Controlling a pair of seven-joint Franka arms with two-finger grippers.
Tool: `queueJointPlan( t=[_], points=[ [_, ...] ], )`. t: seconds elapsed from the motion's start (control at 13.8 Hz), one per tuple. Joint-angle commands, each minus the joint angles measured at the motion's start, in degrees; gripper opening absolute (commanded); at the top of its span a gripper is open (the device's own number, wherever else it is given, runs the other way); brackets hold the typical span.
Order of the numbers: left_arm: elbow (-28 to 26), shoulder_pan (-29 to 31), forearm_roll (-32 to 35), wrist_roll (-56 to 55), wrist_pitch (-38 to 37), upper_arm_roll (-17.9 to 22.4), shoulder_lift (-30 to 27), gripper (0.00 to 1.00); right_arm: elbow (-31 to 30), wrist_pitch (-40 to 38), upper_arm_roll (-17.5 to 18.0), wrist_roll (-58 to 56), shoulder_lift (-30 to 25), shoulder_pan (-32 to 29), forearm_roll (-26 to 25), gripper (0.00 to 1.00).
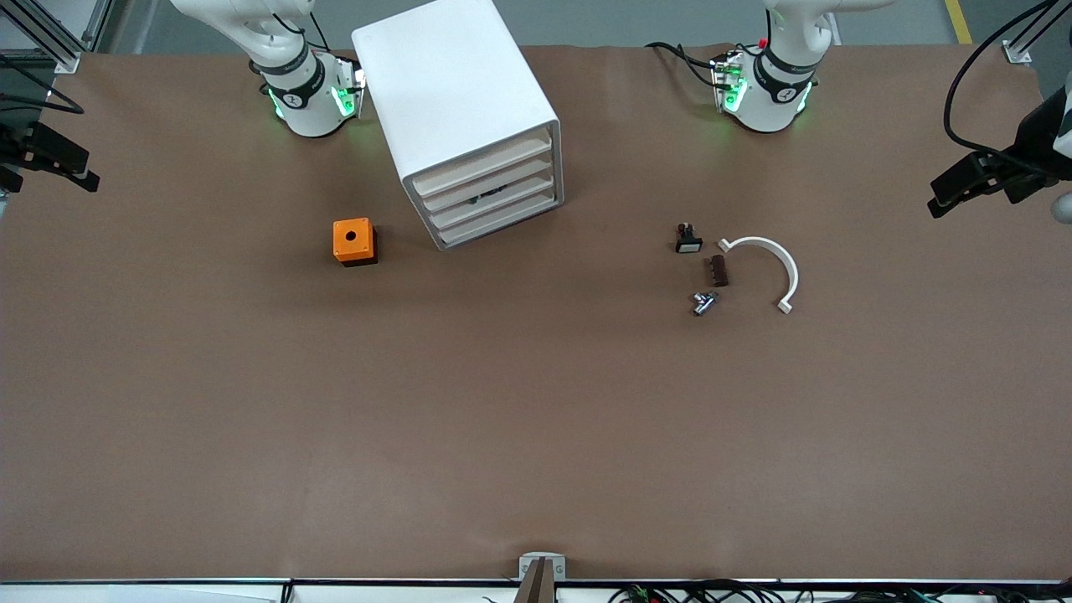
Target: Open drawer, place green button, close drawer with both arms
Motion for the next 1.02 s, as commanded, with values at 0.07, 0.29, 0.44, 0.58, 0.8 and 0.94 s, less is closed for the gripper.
queueJointPlan(
  t=[0.07, 0.29, 0.44, 0.58, 0.8, 0.94],
  points=[
    [-1.4, 0.1, 1.0, 0.9, -0.2, -0.5, -1.8, 1.00, -2.0, 1.2, -0.2, -0.5, -1.8, 0.2, -0.8, 1.00],
    [-1.4, 0.1, 1.0, 0.9, -0.2, -0.5, -2.0, 1.00, -2.0, 1.2, -0.2, -0.5, -1.8, 0.1, -0.8, 1.00],
    [-1.5, 0.1, 1.0, 1.0, -0.4, -0.7, -2.1, 1.00, -2.0, 1.2, -0.2, -0.5, -1.8, 0.1, -0.8, 1.00],
    [-1.9, 0.1, 0.4, 1.2, -1.4, -0.9, -2.6, 1.00, -2.0, 1.3, -0.2, -0.5, -1.8, 0.0, -0.8, 1.00],
    [-2.1, 0.1, 0.3, 1.8, -1.4, -1.0, -2.9, 1.00, -2.0, 1.4, -0.2, -0.5, -1.8, 0.1, -0.8, 1.00],
    [-1.9, 0.1, 0.3, 2.5, -1.5, -0.9, -2.7, 1.00, -2.0, 1.4, -0.2, -0.3, -1.8, 0.3, -0.4, 1.00]
  ],
)
